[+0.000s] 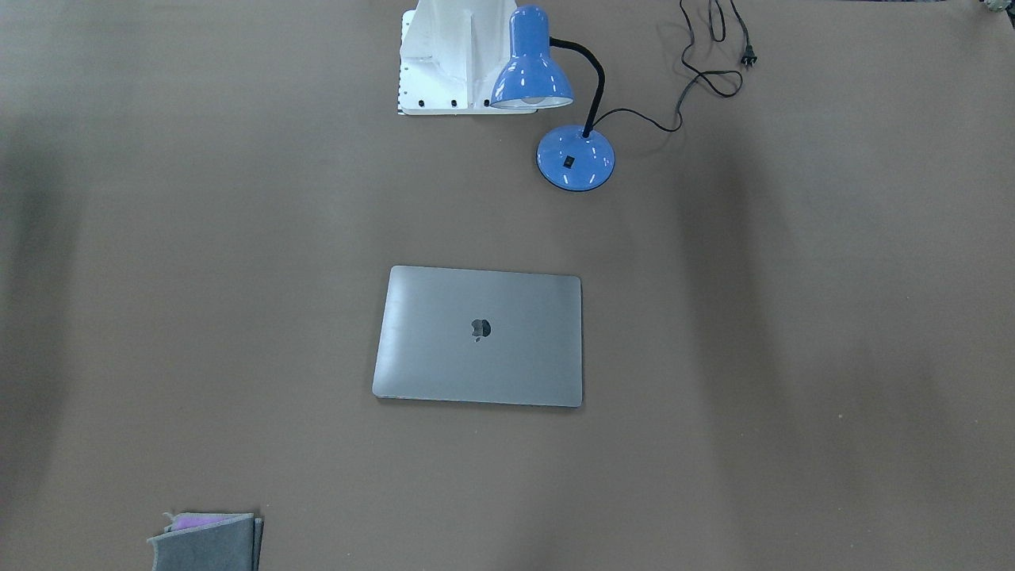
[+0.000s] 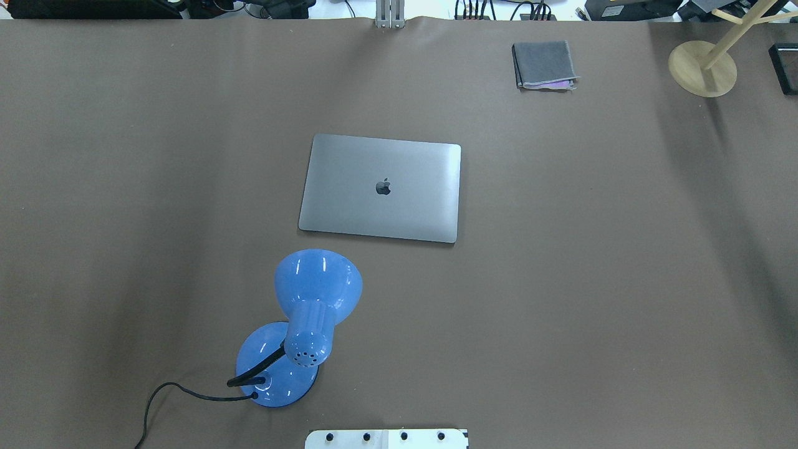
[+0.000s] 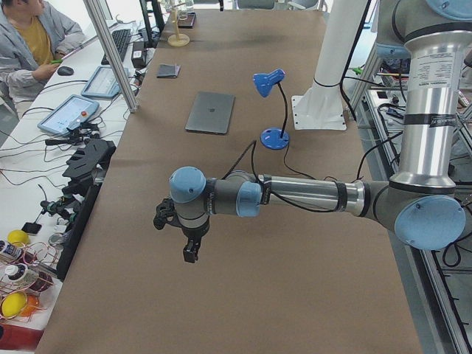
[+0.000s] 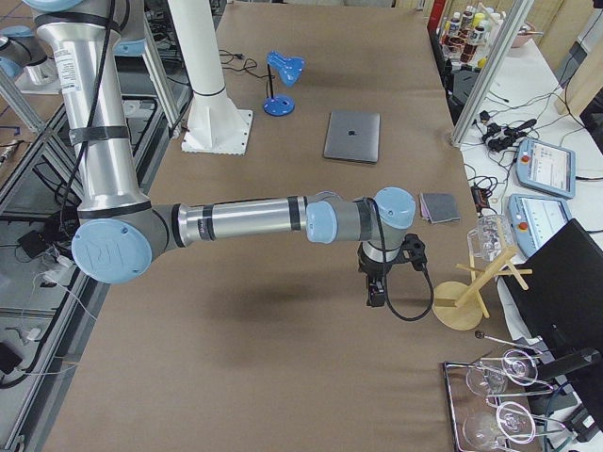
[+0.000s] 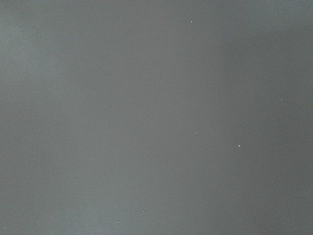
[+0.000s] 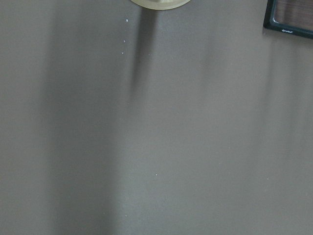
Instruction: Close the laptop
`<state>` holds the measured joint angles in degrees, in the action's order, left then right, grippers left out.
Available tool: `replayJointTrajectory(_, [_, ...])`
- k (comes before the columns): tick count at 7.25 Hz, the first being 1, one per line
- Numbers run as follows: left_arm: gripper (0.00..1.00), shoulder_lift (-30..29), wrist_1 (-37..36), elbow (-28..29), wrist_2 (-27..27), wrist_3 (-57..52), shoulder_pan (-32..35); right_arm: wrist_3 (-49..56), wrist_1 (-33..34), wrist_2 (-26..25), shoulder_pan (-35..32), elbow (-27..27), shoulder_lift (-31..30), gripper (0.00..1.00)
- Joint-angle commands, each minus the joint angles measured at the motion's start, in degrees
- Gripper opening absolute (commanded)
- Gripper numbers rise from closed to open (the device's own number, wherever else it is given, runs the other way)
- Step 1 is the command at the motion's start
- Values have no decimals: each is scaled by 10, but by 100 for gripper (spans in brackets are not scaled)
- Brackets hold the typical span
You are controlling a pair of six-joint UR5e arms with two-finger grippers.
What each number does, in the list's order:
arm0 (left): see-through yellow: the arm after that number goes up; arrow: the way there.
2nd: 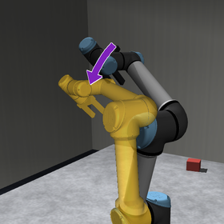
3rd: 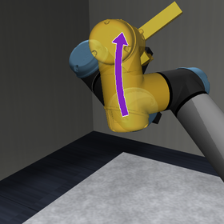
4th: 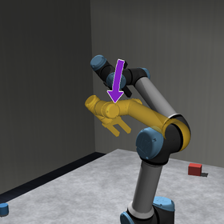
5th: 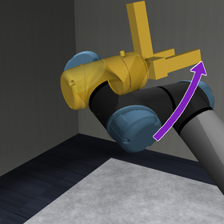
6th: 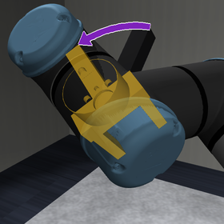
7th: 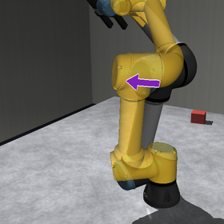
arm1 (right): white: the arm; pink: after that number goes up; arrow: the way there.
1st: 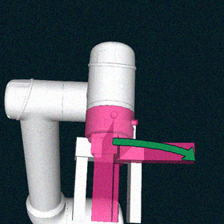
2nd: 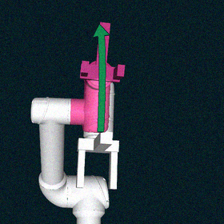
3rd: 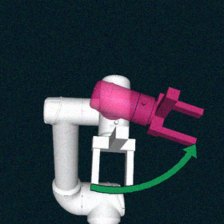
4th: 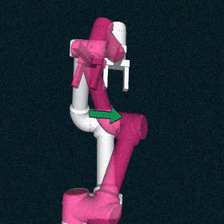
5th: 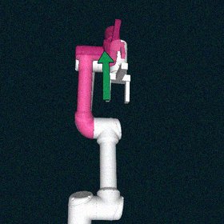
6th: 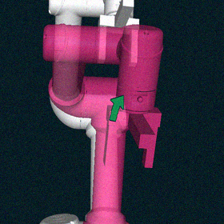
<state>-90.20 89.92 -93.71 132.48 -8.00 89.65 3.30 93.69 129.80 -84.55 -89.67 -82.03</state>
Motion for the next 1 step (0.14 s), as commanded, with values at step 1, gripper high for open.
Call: replayJointTrajectory(1, [98,0,-3,-17,0,0,0,1,0,0,0,-1,-1,100])
